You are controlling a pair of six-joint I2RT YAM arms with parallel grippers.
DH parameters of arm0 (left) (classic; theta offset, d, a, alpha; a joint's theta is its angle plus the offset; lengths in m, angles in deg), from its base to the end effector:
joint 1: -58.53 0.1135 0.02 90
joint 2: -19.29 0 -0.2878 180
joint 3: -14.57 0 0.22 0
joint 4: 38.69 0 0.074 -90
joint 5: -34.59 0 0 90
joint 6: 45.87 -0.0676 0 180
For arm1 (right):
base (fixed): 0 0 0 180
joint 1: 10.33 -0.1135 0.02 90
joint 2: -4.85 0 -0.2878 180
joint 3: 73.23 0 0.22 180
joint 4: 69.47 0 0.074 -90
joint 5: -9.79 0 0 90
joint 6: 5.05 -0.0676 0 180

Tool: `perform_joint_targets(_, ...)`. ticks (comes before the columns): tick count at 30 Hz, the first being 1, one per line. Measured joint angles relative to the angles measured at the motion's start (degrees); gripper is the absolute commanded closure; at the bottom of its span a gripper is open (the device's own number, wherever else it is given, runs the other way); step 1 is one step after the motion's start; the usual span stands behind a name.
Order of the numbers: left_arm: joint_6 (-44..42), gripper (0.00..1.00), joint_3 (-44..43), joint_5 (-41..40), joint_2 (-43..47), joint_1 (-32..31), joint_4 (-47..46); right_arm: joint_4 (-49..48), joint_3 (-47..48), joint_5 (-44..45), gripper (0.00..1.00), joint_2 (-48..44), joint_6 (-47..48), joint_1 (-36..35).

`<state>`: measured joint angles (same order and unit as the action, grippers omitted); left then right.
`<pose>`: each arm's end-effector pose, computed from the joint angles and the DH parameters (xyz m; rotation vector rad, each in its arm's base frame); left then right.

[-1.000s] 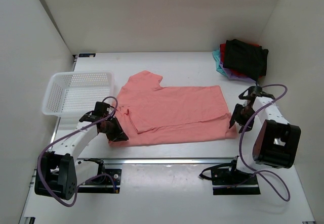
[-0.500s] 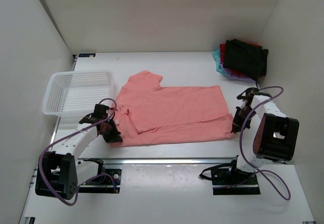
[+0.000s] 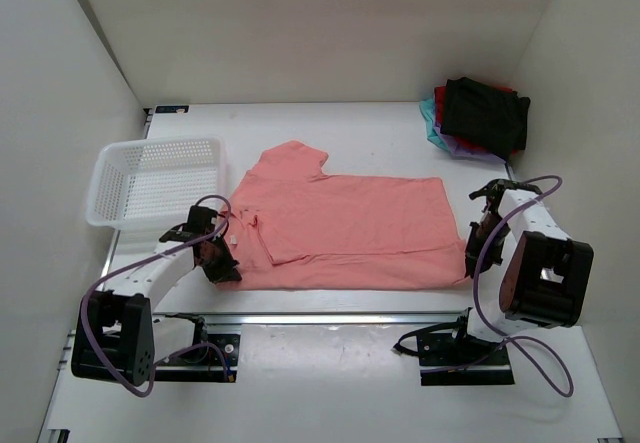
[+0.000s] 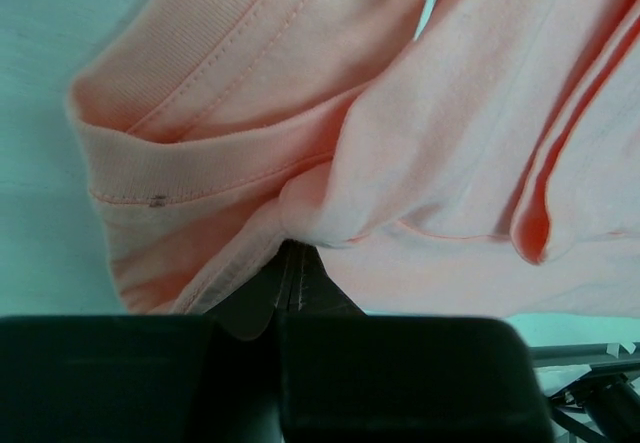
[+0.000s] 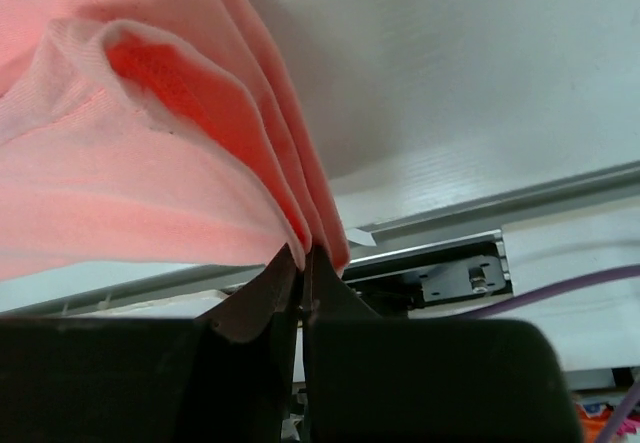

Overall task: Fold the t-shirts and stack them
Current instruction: Fold the flattened tshirt in 1/3 of the way, then grap the side of the flattened tshirt furthest away from the robot with both arms

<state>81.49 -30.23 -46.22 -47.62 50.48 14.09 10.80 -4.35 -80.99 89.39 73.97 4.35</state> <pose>0.1447 -0.0314 0.1596 -0.7129 2.8501 -0.3682 0.1839 -0.0472 0.1998 -0.6758 -2.9624 -0.0258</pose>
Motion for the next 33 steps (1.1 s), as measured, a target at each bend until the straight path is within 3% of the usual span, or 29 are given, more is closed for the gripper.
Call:
perform_joint_targets(5,-0.04,1.0,-1.42,-1.14,-1.01,-0.02,0.07,2.19,0.11,2.03,1.0,0.04,-0.09,0.11)
perform_joint_targets(8,-0.13,1.0,-3.54,-1.6,-1.77,-0.63,0.04,4.59,1.95,3.63,0.65,0.7,-0.9,0.07)
perform_joint_targets(11,-0.96,1.0,-6.36,-1.38,-2.51,-1.9,-0.96,6.08,5.84,5.79,0.52,0.98,-1.38,-0.09)
perform_joint_targets(18,-2.78,1.0,-11.45,4.9,-3.67,-4.11,-7.76,4.59,19.12,7.76,0.54,2.69,-1.14,-1.55)
perform_joint_targets(20,-2.89,0.84,-13.62,6.54,-5.75,-4.24,-9.46,2.32,20.35,6.38,0.54,4.11,-0.74,-1.6)
perform_joint_targets(21,-2.99,0.53,-15.34,6.95,-7.43,-4.2,-10.86,1.07,20.85,5.64,0.55,5.62,-0.55,-1.57)
perform_joint_targets(22,-3.39,0.52,-16.79,7.23,-8.96,-4.02,-12.28,-0.09,21.11,5.07,0.56,7.19,-0.44,-1.57)
perform_joint_targets(24,-2.91,0.65,-21.11,7.65,-13.68,-3.17,-16.37,-2.08,22.1,3.76,0.57,11.69,-0.33,-1.53)
perform_joint_targets(25,-2.91,1.0,-23.69,8.26,-16.61,-2.49,-18.43,-2.97,22.75,2.95,0.57,14.27,-0.33,-1.53)
perform_joint_targets(29,-3.98,1.0,-36.94,9.7,-31.01,-0.15,-24.87,-4.76,27.43,0.68,0.57,20.94,-0.35,-2.12)
perform_joint_targets(30,-4.68,0.94,-41.48,9.66,-35.19,0.26,-25.07,-5.01,29.0,0.28,0.57,21.86,-0.37,-2.32)
perform_joint_targets(32,-6.49,0.69,-49.83,9.03,-42.16,0.66,-24.7,-5.7,31.28,-0.24,0.56,22.58,-0.33,-2.62)
perform_joint_targets(33,-7.5,0.73,-53.11,8.66,-44.94,0.66,-24.74,-5.97,32.3,-0.55,0.56,22.67,-0.33,-2.62)
